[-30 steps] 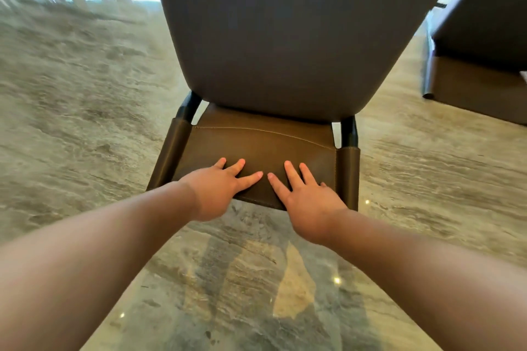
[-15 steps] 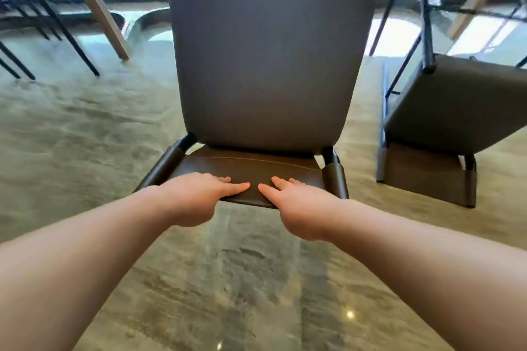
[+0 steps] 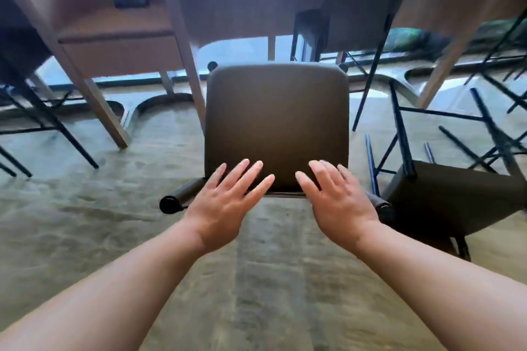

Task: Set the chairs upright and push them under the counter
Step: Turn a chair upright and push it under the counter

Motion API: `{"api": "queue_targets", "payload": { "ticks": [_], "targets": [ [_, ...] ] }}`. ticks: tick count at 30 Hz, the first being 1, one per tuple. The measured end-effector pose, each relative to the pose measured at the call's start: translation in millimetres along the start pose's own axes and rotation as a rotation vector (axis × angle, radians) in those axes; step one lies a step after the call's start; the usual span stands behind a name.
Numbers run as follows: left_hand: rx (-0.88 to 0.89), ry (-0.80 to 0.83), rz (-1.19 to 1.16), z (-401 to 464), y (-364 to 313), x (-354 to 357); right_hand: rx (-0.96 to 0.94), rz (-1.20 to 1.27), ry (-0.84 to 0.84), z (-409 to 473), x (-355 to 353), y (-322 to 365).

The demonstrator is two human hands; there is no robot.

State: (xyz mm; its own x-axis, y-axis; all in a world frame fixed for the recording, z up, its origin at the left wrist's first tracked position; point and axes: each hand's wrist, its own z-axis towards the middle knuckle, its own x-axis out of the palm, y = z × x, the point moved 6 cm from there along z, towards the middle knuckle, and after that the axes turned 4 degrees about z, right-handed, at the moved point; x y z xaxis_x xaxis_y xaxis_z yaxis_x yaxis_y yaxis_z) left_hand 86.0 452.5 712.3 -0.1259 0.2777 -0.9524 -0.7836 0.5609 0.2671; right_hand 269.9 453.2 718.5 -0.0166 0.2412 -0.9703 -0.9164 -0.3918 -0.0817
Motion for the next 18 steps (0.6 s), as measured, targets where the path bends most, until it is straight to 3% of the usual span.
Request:
{"api": "queue_targets", "payload": {
  "ticks": [6,18],
  "targets": [
    [-0.196,-0.130,0.105,89.9,65.8,-14.8,0.146,-0.144,-0.092,84.8,-20.5,-57.0],
    [-0.254,0.103,-0.010,245.2,168.2,-25.2,0.154,0.006,0.053,240.0,-24.7,-148.8]
  ]
}}
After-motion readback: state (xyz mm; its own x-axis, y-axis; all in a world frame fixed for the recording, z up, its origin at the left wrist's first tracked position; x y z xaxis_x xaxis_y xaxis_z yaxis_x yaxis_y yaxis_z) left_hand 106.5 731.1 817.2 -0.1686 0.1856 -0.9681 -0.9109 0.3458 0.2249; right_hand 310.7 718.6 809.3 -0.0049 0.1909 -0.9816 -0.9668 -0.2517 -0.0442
